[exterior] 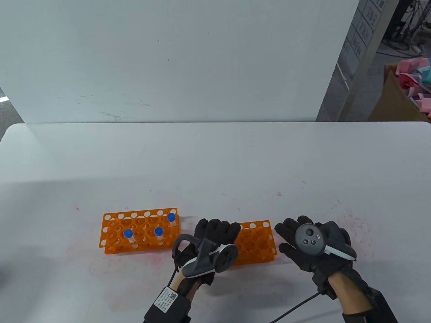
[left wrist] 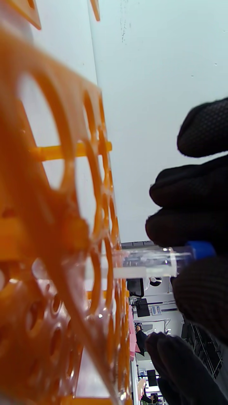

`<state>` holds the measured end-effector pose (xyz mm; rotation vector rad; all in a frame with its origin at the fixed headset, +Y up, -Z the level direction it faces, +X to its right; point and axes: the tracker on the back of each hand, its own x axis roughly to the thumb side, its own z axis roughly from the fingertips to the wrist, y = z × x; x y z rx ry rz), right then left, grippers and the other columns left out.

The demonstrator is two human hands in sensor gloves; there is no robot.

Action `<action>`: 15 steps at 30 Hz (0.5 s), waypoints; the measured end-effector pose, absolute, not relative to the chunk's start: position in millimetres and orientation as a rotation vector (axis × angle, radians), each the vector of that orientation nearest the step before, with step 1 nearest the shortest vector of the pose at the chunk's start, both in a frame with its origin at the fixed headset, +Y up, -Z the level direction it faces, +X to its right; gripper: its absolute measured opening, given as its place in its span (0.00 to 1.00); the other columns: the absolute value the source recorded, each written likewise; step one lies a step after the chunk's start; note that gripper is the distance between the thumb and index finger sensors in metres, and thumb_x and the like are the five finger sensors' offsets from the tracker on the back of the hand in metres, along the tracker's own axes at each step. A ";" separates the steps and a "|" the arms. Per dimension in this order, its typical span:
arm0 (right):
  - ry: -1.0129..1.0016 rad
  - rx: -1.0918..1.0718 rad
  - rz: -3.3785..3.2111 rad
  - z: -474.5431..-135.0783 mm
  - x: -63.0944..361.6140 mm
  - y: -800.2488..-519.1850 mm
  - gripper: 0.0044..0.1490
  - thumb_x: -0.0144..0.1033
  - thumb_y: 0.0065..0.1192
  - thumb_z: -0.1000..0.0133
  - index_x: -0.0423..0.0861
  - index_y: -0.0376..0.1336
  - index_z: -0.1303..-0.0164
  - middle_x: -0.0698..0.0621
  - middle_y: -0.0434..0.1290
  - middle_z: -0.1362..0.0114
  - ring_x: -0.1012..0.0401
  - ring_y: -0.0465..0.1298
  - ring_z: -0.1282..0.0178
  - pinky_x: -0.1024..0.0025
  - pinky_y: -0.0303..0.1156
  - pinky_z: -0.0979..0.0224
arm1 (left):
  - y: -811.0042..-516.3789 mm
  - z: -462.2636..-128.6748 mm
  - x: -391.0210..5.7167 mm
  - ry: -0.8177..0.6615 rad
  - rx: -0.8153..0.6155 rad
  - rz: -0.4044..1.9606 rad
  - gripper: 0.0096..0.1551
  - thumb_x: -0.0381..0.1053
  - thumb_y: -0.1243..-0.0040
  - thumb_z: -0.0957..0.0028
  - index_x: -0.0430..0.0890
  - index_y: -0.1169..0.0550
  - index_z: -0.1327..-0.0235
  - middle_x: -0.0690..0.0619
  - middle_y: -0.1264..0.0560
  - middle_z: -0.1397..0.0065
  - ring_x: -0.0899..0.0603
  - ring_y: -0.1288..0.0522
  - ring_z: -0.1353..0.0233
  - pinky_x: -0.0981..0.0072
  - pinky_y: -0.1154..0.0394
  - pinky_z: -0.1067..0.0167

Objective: Transfer 4 test tubes between racks (Left hand only)

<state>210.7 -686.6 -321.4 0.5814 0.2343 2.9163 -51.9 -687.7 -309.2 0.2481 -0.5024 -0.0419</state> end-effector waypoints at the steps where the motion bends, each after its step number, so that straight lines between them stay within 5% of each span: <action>1: 0.235 0.584 2.917 -321.3 210.5 -686.8 0.39 0.57 0.46 0.41 0.54 0.50 0.19 0.44 0.55 0.13 0.34 0.52 0.17 0.25 0.50 0.26 | -686.2 -308.9 -52.5 -0.501 0.255 -0.035 0.31 0.57 0.41 0.48 0.59 0.30 0.29 0.56 0.23 0.27 0.43 0.23 0.27 0.40 0.28 0.30; 15: 0.231 0.600 2.919 -321.4 208.8 -685.9 0.39 0.57 0.46 0.41 0.54 0.51 0.19 0.44 0.56 0.13 0.34 0.52 0.17 0.25 0.50 0.26 | -657.0 -308.8 -90.9 -0.413 0.375 0.161 0.30 0.56 0.41 0.49 0.58 0.29 0.30 0.54 0.22 0.29 0.41 0.22 0.29 0.40 0.27 0.32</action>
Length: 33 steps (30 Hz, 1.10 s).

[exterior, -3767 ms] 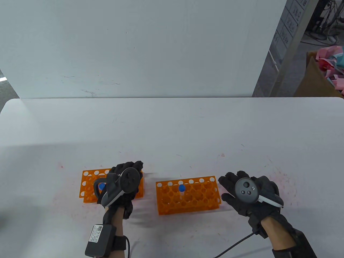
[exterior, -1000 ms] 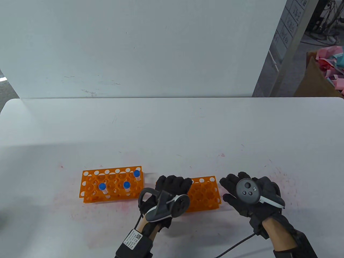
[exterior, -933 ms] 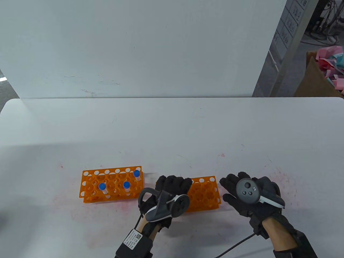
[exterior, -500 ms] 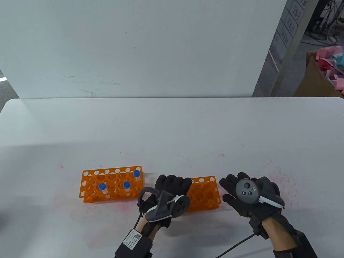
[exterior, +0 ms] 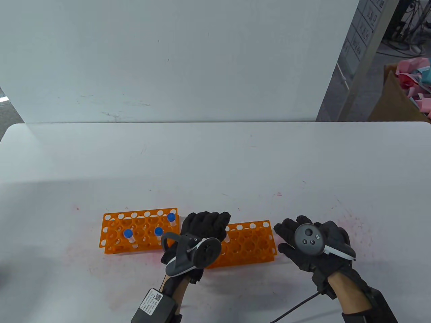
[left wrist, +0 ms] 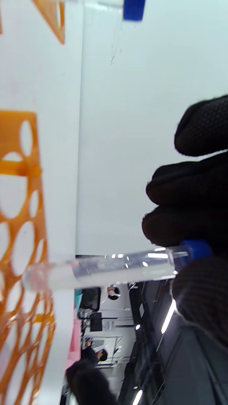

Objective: Transfer 4 test tubes between racks (Left hand only)

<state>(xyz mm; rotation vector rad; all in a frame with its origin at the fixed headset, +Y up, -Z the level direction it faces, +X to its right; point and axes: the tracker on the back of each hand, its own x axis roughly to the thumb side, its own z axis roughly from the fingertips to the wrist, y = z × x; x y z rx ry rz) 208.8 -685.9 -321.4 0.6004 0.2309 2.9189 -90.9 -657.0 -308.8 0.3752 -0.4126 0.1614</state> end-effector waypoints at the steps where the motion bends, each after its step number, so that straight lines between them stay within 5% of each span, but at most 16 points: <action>1: 0.231 0.603 2.920 -321.4 208.8 -686.0 0.39 0.57 0.46 0.41 0.54 0.51 0.19 0.44 0.56 0.13 0.34 0.52 0.17 0.25 0.50 0.26 | -654.9 -309.3 -94.6 -0.399 0.384 0.167 0.30 0.56 0.41 0.48 0.58 0.29 0.30 0.54 0.22 0.29 0.41 0.22 0.29 0.40 0.27 0.32; 33: 0.230 0.635 2.912 -322.2 204.4 -688.3 0.39 0.57 0.46 0.41 0.54 0.51 0.19 0.45 0.56 0.13 0.34 0.53 0.17 0.25 0.50 0.26 | -616.3 -302.7 -240.2 -0.054 0.617 0.357 0.29 0.57 0.40 0.48 0.57 0.27 0.31 0.53 0.21 0.30 0.41 0.21 0.31 0.40 0.26 0.33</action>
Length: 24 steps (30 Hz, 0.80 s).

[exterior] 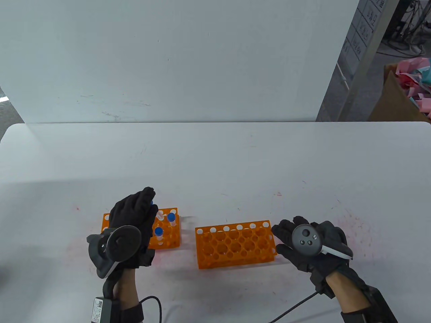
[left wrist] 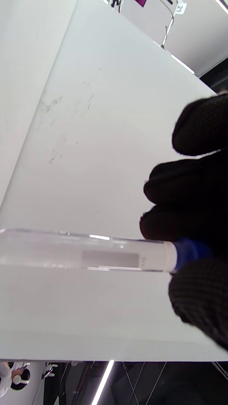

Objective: Transfer 4 test tubes between racks (Left hand only)

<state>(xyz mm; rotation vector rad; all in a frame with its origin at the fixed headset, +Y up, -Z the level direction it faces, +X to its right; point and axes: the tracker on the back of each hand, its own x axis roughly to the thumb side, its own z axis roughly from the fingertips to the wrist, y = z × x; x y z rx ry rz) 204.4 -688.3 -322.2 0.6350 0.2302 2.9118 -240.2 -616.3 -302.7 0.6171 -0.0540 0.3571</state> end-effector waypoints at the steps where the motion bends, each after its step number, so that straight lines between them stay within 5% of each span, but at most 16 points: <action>1: 0.228 0.633 2.912 -322.3 204.6 -688.2 0.39 0.57 0.46 0.41 0.54 0.51 0.19 0.45 0.56 0.13 0.34 0.53 0.17 0.25 0.50 0.26 | -617.2 -302.1 -244.0 -0.049 0.609 0.354 0.29 0.56 0.40 0.48 0.57 0.26 0.31 0.53 0.21 0.30 0.41 0.21 0.31 0.40 0.27 0.33; 13: 0.217 0.645 2.913 -321.9 205.0 -686.6 0.39 0.57 0.46 0.41 0.54 0.51 0.19 0.45 0.56 0.13 0.34 0.53 0.17 0.25 0.50 0.26 | -635.8 -303.5 -300.9 0.151 0.469 0.388 0.29 0.55 0.38 0.48 0.57 0.26 0.31 0.53 0.21 0.29 0.40 0.22 0.30 0.38 0.27 0.33; 24: 0.234 0.628 2.907 -322.3 207.0 -686.6 0.39 0.57 0.46 0.41 0.54 0.52 0.19 0.45 0.56 0.13 0.34 0.53 0.17 0.25 0.50 0.26 | -653.5 -315.3 -306.1 0.203 0.375 0.293 0.29 0.53 0.36 0.49 0.58 0.27 0.31 0.54 0.23 0.28 0.40 0.23 0.28 0.37 0.29 0.31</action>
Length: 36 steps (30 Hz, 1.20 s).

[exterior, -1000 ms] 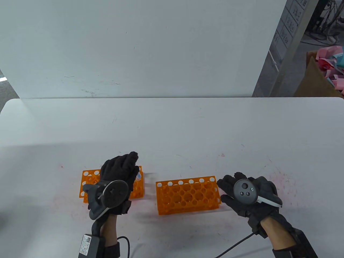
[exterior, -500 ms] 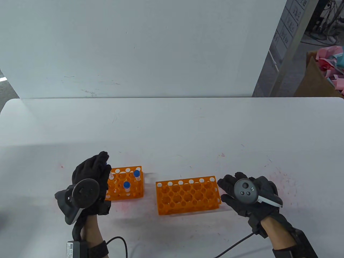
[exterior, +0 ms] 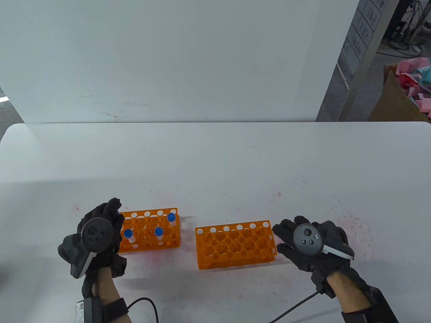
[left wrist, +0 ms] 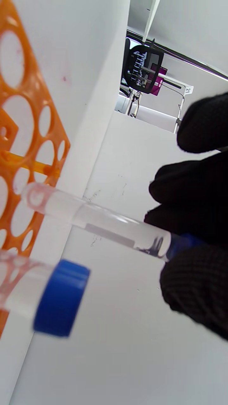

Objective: Transfer 4 test tubes between racks (Left hand only)

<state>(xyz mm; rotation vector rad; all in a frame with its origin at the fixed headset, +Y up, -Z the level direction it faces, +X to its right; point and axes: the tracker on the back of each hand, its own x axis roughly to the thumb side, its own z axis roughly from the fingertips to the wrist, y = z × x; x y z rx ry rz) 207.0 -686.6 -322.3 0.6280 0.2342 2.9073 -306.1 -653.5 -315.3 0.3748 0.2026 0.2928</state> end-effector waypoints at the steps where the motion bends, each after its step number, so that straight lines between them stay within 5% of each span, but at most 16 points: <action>1: 0.234 0.629 2.907 -322.1 207.1 -686.5 0.39 0.57 0.46 0.41 0.54 0.52 0.20 0.45 0.57 0.13 0.35 0.53 0.17 0.25 0.50 0.26 | -655.6 -316.3 -307.2 0.207 0.364 0.297 0.30 0.53 0.36 0.49 0.59 0.27 0.31 0.54 0.23 0.27 0.41 0.23 0.28 0.37 0.29 0.31; 36: 0.253 0.602 2.899 -322.3 208.6 -689.2 0.39 0.57 0.46 0.41 0.53 0.52 0.20 0.45 0.57 0.14 0.35 0.53 0.18 0.25 0.51 0.26 | -683.1 -328.7 -317.9 0.311 0.171 0.337 0.27 0.53 0.40 0.46 0.56 0.25 0.32 0.51 0.21 0.28 0.39 0.22 0.28 0.37 0.28 0.32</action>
